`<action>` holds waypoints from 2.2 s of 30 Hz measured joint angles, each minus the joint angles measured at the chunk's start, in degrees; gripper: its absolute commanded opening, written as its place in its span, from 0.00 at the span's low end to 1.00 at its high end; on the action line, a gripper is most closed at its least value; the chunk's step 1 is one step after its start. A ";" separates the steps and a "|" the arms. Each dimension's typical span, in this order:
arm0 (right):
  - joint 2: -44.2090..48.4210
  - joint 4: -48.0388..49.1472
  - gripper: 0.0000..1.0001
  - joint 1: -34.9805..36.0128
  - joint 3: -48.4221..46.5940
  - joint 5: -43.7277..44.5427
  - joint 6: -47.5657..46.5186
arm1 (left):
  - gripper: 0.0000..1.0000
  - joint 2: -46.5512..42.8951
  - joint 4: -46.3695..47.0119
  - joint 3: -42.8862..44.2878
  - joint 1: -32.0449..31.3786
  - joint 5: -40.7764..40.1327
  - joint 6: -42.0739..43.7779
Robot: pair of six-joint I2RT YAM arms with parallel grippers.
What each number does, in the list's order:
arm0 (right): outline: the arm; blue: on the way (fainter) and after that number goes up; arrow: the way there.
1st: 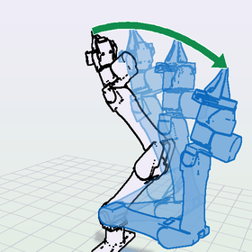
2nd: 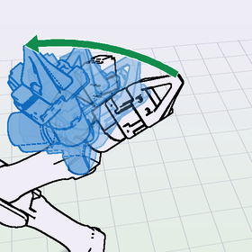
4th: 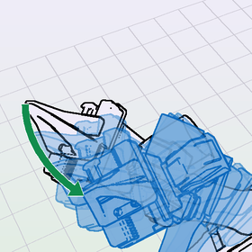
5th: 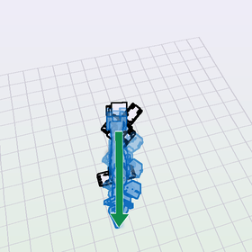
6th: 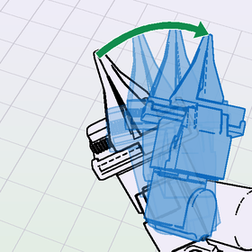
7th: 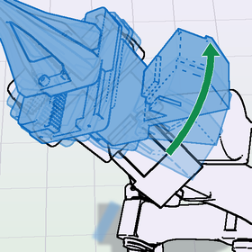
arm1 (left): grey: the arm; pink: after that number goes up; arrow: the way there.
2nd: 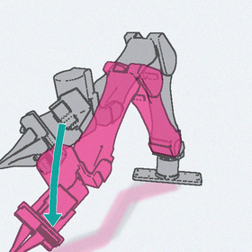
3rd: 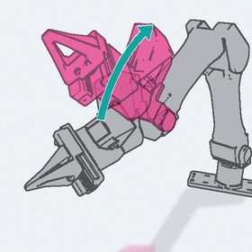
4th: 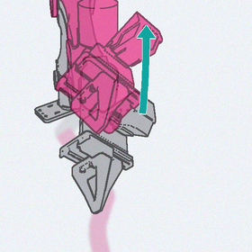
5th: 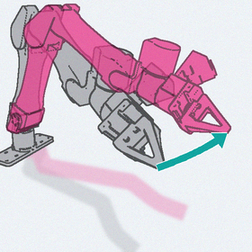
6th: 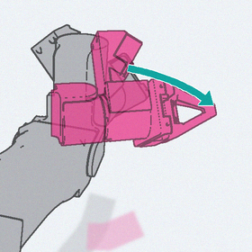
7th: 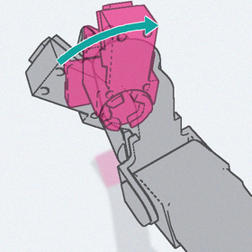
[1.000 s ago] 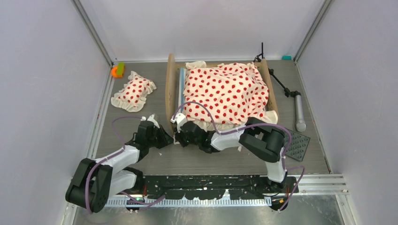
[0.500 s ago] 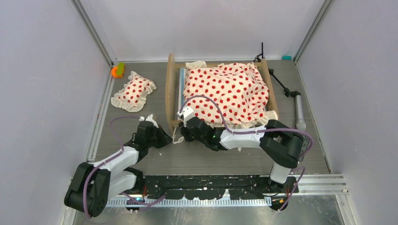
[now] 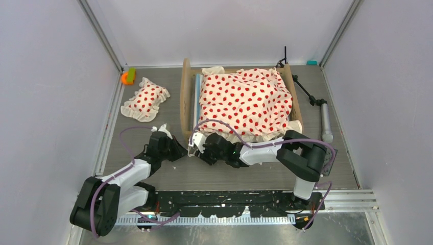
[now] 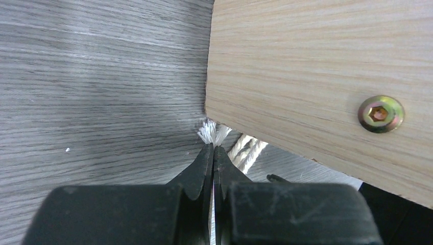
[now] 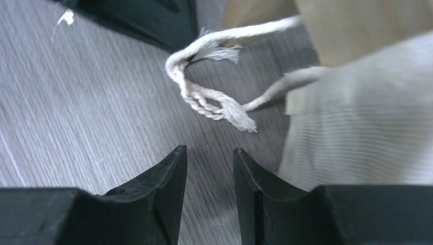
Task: Set up the pet bed
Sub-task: Tie the ropes to the bed frame.
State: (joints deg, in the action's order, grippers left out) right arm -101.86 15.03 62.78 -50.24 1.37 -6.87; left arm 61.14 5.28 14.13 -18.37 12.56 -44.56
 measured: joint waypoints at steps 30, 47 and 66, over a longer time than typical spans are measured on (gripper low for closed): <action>-3.74 0.13 0.46 -5.81 -2.54 -15.13 -23.23 | 0.00 0.09 -0.02 0.85 -0.02 0.02 0.00; -8.04 -2.91 0.13 -6.78 -8.48 -19.69 -24.63 | 0.00 -0.55 -0.07 0.85 -0.02 0.00 0.00; -3.74 -2.60 0.00 -6.99 -2.95 -18.71 -19.78 | 0.00 -4.26 -5.92 0.85 -0.02 -6.03 -1.33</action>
State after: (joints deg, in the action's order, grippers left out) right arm -105.60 12.43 55.79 -53.19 -17.34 -26.65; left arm 56.88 -0.64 14.98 -18.39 6.52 -45.89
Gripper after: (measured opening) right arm 0.020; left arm 0.007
